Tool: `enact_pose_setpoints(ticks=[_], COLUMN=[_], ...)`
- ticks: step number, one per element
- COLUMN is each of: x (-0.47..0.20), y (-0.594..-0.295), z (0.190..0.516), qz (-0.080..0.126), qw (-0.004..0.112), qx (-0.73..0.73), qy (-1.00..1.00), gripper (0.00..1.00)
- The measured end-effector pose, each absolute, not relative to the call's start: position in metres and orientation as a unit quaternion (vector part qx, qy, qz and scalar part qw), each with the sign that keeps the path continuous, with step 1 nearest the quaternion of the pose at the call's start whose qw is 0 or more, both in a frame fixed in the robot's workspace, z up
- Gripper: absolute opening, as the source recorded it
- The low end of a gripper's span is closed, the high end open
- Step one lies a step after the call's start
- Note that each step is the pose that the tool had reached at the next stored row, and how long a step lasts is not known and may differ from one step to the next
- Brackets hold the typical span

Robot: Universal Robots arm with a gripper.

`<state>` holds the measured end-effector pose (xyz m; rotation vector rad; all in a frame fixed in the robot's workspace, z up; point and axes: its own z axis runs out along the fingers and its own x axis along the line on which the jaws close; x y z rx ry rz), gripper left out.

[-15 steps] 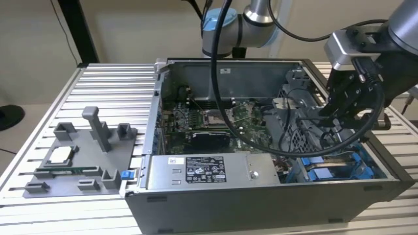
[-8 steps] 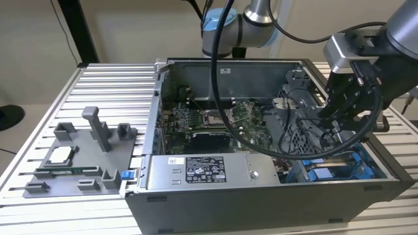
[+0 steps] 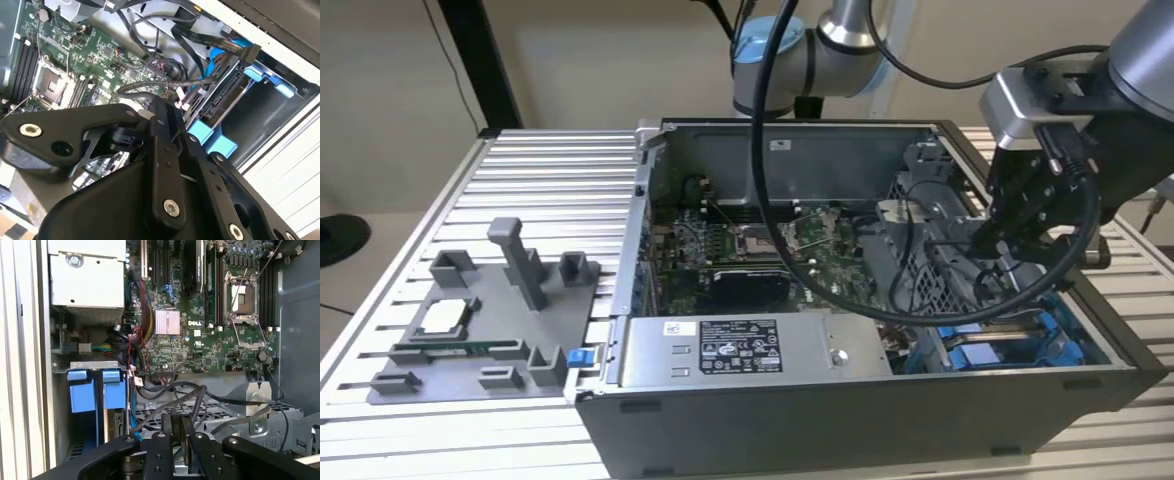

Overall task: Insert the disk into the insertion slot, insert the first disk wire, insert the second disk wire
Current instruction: 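Insert the first disk wire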

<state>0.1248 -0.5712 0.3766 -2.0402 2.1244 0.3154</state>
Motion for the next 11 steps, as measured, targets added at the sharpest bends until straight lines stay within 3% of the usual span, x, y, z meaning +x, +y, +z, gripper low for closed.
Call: enact_pose_setpoints(ticks=[5,11], x=[0.1248,0.1249], y=[-0.5711,-0.5709], z=[0.3746,0.3744], qz=[0.094,0.056], qw=[0.079,0.043], qx=[-0.689,-0.693], qy=[0.715,0.717], gripper=[0.00,0.00])
